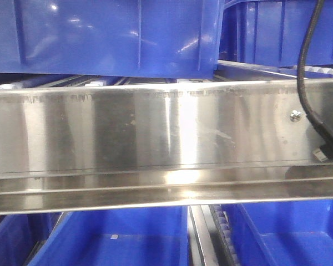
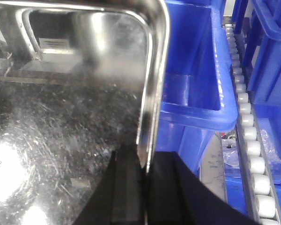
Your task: Stack silver trays without gaps
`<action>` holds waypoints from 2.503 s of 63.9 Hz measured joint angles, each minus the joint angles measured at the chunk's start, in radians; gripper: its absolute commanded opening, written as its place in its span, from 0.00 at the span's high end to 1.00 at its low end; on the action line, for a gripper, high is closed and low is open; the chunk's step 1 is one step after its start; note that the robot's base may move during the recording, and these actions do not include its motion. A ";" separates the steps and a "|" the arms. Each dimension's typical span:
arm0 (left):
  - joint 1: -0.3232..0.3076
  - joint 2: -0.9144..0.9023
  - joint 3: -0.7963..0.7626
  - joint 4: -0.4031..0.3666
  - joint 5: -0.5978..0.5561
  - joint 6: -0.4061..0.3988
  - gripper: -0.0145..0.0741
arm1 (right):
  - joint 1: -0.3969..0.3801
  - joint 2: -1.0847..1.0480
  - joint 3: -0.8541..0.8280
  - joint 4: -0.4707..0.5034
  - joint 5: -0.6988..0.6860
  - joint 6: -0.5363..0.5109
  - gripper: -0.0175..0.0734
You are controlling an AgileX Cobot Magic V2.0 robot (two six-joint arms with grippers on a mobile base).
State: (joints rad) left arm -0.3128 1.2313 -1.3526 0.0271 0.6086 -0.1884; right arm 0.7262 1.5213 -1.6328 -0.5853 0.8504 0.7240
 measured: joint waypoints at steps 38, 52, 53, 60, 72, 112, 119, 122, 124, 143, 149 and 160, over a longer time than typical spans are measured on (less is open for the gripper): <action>-0.004 0.002 0.000 0.043 0.035 -0.064 0.86 | 0.000 0.000 0.000 0.002 0.018 -0.002 0.89; -0.004 0.006 0.000 0.045 0.036 -0.074 0.86 | 0.000 0.000 0.000 0.002 0.018 -0.004 0.89; -0.004 0.006 0.000 0.045 0.036 -0.074 0.86 | 0.000 0.000 0.000 0.002 0.018 -0.004 0.89; -0.004 0.006 0.000 0.047 0.035 -0.077 0.86 | 0.000 0.000 0.000 0.002 0.018 -0.004 0.89; -0.004 0.006 0.000 0.047 0.031 -0.077 0.86 | 0.000 0.000 0.000 0.002 0.014 -0.004 0.89; -0.004 0.006 0.000 0.049 0.023 -0.077 0.86 | 0.000 0.000 0.000 0.002 0.010 -0.004 0.89; -0.004 0.006 0.000 0.049 0.023 -0.077 0.86 | 0.000 0.000 0.000 0.002 0.010 -0.004 0.89; -0.004 0.006 0.000 0.049 0.023 -0.077 0.86 | 0.000 0.000 0.000 0.002 0.010 -0.004 0.89; -0.004 0.006 0.000 0.049 0.023 -0.077 0.86 | 0.000 0.000 0.000 0.002 0.010 -0.004 0.89; -0.004 0.008 0.000 0.049 0.022 -0.077 0.86 | 0.000 0.000 0.000 0.002 0.010 -0.004 0.89; -0.004 0.008 0.000 0.049 0.022 -0.077 0.86 | 0.000 0.000 0.000 0.002 0.010 -0.004 0.89; -0.004 0.008 0.000 0.049 0.021 -0.077 0.86 | 0.000 0.000 0.000 0.002 0.010 -0.004 0.89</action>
State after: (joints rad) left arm -0.3165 1.2393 -1.3526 0.0761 0.6293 -0.2649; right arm 0.7262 1.5213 -1.6328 -0.5831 0.8604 0.7203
